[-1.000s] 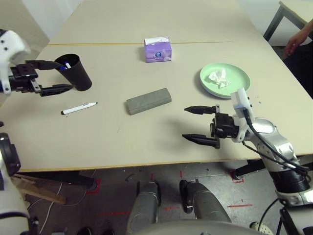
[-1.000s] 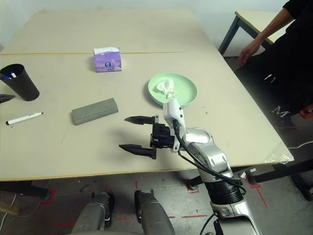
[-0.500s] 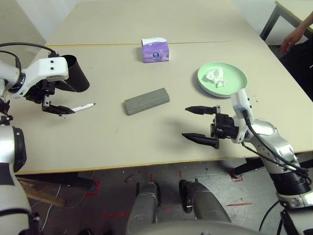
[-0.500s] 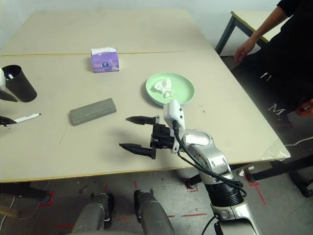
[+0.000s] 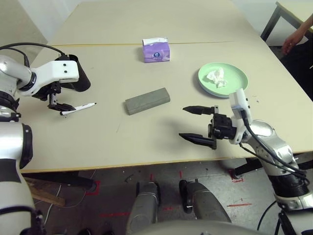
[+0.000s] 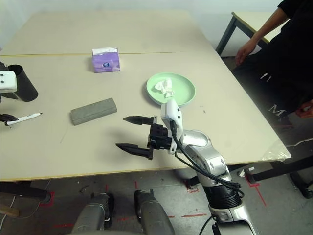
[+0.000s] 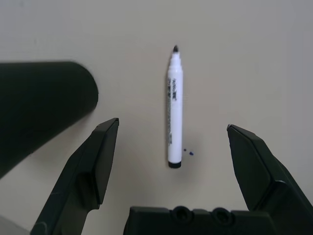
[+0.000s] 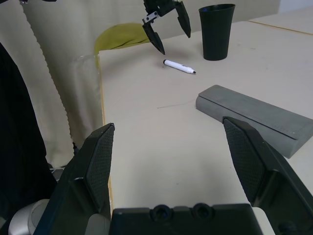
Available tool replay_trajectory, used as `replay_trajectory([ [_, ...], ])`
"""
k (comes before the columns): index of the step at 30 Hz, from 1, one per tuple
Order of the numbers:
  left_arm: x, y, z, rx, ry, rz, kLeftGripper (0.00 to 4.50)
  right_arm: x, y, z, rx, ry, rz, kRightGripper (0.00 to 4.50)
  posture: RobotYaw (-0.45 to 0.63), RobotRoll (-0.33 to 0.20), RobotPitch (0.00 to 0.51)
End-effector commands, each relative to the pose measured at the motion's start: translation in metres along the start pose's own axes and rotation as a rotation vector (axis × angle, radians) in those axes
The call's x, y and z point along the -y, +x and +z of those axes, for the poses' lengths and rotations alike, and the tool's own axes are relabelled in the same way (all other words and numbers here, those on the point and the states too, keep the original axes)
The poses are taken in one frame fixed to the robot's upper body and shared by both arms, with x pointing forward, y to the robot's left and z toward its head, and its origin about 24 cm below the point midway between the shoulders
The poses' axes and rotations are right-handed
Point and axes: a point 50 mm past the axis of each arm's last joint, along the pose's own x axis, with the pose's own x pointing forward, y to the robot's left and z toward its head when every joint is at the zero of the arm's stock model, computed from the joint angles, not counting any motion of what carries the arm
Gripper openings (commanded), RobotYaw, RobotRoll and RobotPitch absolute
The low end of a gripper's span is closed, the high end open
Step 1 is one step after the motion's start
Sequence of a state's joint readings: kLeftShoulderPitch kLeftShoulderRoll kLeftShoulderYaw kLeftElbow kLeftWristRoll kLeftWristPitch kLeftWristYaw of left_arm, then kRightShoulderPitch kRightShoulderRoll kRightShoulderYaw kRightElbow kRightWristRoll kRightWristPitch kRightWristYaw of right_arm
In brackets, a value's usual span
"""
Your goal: Organize and tidy the items on the table.
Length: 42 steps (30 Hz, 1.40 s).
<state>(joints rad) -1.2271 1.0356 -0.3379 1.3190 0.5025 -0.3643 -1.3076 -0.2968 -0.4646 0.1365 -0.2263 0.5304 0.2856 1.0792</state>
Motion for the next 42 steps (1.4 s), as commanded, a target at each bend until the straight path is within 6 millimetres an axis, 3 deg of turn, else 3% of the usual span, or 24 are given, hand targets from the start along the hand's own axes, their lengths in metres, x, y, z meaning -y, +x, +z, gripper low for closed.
replay_trajectory([
  [1, 0.007, 0.007, -0.009, -0.057, -0.031, -0.04, 4.49, -0.003, 0.001, 0.0, -0.01, 0.007, 0.012, 4.5, -0.07, 0.0, 0.176],
  [24, 0.017, 0.03, -0.024, -0.175, -0.022, 0.033, 4.49, -0.006, -0.001, 0.001, -0.017, 0.002, 0.018, 4.5, -0.08, 0.0, 0.178],
  [42, 0.02, 0.047, -0.013, -0.117, -0.043, 0.01, 4.49, -0.009, 0.003, 0.005, -0.019, -0.004, 0.037, 4.5, -0.08, 0.0, 0.183],
])
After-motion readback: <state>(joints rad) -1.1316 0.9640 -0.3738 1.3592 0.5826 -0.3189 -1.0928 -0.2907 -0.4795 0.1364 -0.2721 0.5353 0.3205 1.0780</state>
